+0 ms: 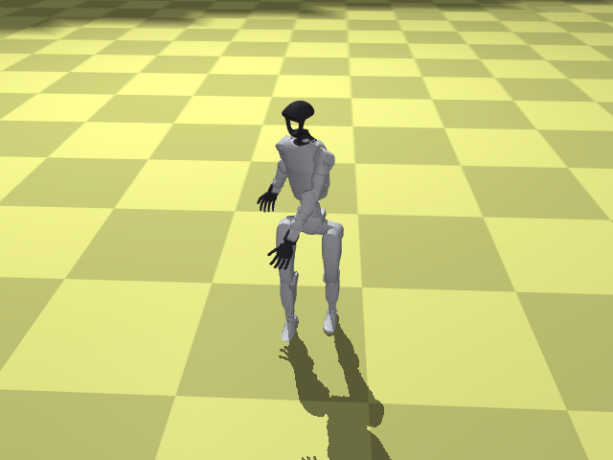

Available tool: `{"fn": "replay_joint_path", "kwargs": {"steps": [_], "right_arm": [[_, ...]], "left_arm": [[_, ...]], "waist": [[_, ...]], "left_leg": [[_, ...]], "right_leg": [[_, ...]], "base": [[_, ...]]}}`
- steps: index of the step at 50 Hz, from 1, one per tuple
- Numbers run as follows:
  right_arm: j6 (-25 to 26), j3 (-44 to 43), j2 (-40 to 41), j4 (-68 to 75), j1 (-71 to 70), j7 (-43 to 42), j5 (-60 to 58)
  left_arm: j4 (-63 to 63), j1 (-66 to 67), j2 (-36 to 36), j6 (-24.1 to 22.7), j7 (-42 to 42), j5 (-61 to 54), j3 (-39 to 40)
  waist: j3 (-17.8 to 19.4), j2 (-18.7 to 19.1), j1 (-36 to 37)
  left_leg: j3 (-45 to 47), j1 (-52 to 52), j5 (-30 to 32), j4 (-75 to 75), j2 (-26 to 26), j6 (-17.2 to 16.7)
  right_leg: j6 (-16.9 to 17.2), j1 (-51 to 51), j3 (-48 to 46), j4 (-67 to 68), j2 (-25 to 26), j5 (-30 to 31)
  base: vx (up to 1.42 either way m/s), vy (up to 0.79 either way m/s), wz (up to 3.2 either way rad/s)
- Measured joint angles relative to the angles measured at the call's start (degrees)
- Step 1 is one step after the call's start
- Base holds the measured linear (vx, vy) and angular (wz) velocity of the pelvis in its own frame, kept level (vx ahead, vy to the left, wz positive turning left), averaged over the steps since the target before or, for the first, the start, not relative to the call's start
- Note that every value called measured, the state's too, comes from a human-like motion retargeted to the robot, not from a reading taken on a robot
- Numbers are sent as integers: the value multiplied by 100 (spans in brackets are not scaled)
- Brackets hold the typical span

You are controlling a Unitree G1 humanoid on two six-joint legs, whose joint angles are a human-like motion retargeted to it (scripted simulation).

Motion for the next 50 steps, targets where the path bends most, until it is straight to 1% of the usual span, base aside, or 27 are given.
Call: {"fn": "replay_joint_path", "kwargs": {"steps": [2, 4, 7, 9, 11, 13, 15, 17, 18, 20, 22, 23, 25, 27, 28, 30, 32, 33, 34, 35, 37, 39, 41, 44, 47, 48, 50], "right_arm": [[51, 47, -15, 44, -69, -57, 49], [111, 120, -13, 59, -162, -88, 31], [149, 246, 49, -44, -209, -77, -110], [138, 325, 98, -150, -207, -43, -251], [138, 402, 127, -219, -244, 3, -414], [143, 492, 119, -220, -336, 40, -583], [126, 607, 103, -196, -403, 57, -730], [111, 725, 92, -181, -441, 42, -818], [112, 772, 87, -183, -463, 23, -830], [98, 833, 81, -225, -469, -51, -778], [72, 835, 79, -274, -482, -116, -615], [63, 819, 77, -292, -498, -127, -498], [33, 751, 103, -326, -476, -95, -265], [-30, 636, 153, -333, -413, -35, -49], [-65, 571, 177, -322, -382, -7, 56], [-117, 435, 208, -270, -342, 41, 258], [-114, 302, 215, -203, -342, 57, 410], [-93, 244, 215, -172, -352, 53, 462], [-69, 199, 213, -147, -376, 39, 519], [-43, 162, 208, -123, -406, 19, 580], [-13, 173, 193, -101, -486, -76, 714], [14, 237, 197, -109, -541, -137, 734], [31, 321, 228, -150, -552, -141, 643], [6, 440, 294, -238, -511, -79, 431], [-2, 521, 332, -266, -508, 29, 232], [2, 542, 332, -247, -528, 60, 178], [3, 559, 300, -152, -623, 115, 80]], "left_arm": [[-30, -36, -9, 44, 22, -38, -15], [-43, -74, -2, 70, 34, -90, -14], [-42, -27, 52, 39, 36, -126, -5], [-31, 41, 84, -1, 30, -113, 11], [-7, 70, 102, -33, 18, -91, 39], [36, 33, 102, -67, 20, -81, 81], [85, -12, 108, -108, 54, -93, 105], [126, -52, 133, -122, 110, -119, 98], [139, -77, 153, -110, 138, -132, 92], [135, -88, 202, -77, 216, -178, 52], [112, -79, 247, -22, 291, -236, 18], [97, -77, 268, 19, 313, -265, 12], [81, -41, 308, 90, 295, -273, 10], [85, 15, 337, 90, 214, -232, 38], [88, 44, 348, 69, 158, -210, 55], [82, 103, 363, 1, 33, -189, 78], [55, 150, 385, -65, -55, -200, 65], [40, 165, 400, -84, -74, -203, 48], [26, 170, 416, -81, -76, -191, 29], [14, 170, 432, -68, -70, -173, 9], [-7, 150, 454, -1, -12, -141, -35], [-13, 145, 464, 36, 30, -77, -84], [-10, 175, 467, 20, 47, 27, -143], [0, 273, 451, -59, 35, 258, -235], [13, 341, 417, -109, -23, 547, -311], [21, 340, 406, -118, -40, 638, -328], [48, 282, 375, -138, -55, 798, -329]], "waist": [[30, -1, 148], [46, -94, 309], [-42, -300, 509], [-144, -416, 623], [-239, -474, 730], [-293, -475, 837], [-288, -432, 944], [-252, -400, 1011], [-233, -400, 1012], [-189, -388, 958], [-47, -291, 816], [61, -217, 723], [196, -75, 538], [209, 24, 367], [196, 64, 292], [155, 105, 166], [104, 28, 84], [83, -43, 67], [79, -99, 84], [83, -146, 117], [145, -179, 247], [180, -283, 369], [162, -429, 473], [50, -618, 626], [-85, -745, 784], [-117, -752, 833], [-122, -704, 940]], "left_leg": [[155, -50, -40, 336, -48, 173], [343, -302, -42, 1088, -123, 369], [547, -921, -152, 2373, -201, 525], [756, -1220, -287, 2680, -176, 540], [1014, -1397, -404, 2470, -88, 537], [1183, -1440, -393, 1752, -24, 495], [1103, -1399, -51, 843, 34, 385], [797, -1345, 487, 350, 61, 292], [675, -1322, 598, 311, 52, 257], [568, -1234, 527, 370, 46, 192], [498, -1014, 446, 320, 134, 133], [440, -868, 464, 239, 211, 101], [325, -642, 524, 77, 356, 19], [238, -541, 534, -5, 424, -90], [207, -516, 515, -12, 439, -152], [167, -464, 451, 3, 402, -240], [155, -351, 339, 30, 217, -215], [161, -273, 264, 51, 93, -162], [191, -203, 187, 92, -2, -90], [233, -138, 110, 144, -82, -8], [383, -144, 13, 504, -115, 188], [509, -345, 12, 1244, -156, 411], [528, -743, 27, 2219, -206, 559], [538, -1333, -132, 3139, -263, 568], [859, -1562, -343, 2838, -186, 552], [1005, -1559, -390, 2481, -127, 548], [1192, -1442, -263, 1443, -39, 459]], "right_leg": [[-158, 184, 154, -91, -57, -147], [-175, 382, 293, -213, -196, -209], [-49, 608, 446, -375, -444, -211], [109, 701, 516, -433, -580, -206], [297, 749, 554, -473, -667, -187], [465, 776, 569, -485, -705, -179], [548, 835, 575, -463, -655, -218], [496, 917, 562, -404, -593, -313], [436, 952, 534, -360, -588, -363], [156, 1001, 441, -217, -567, -405], [-441, 932, 347, 276, -418, -375], [-813, 805, 312, 725, -293, -370], [-1325, 346, 249, 1812, -28, -432], [-1253, -127, 86, 2486, 113, -653], [-1106, -295, -45, 2556, 131, -783], [-713, -443, -307, 2100, 110, -912], [-261, -353, -343, 1004, 80, -583], [-77, -275, -260, 463, 66, -267], [2, -196, -156, 102, 57, -18], [28, -116, -41, -168, 49, 196], [-212, 74, 128, -249, 23, 89], [-312, 277, 252, -265, -98, -67], [-258, 448, 343, -314, -257, -111], [-17, 618, 462, -399, -474, -100], [297, 700, 547, -451, -648, -71], [382, 710, 555, -452, -671, -75], [492, 731, 568, -421, -651, -127]], "base": [[34, 3, -49], [34, 4, -58], [34, 6, -48], [34, 8, -34], [34, 11, -20], [33, 14, -14], [33, 16, -18], [32, 18, -14], [31, 19, 3], [31, 20, 21], [33, 21, 41], [33, 19, 49], [33, 16, 51], [35, 12, 48], [36, 9, 42], [38, 8, 35], [40, 5, 23], [40, 4, 3], [39, 3, -15], [37, 3, -36], [36, 4, -52], [35, 5, -50], [34, 7, -39], [33, 9, -32], [32, 12, -22], [32, 14, -18], [32, 16, -19]]}}
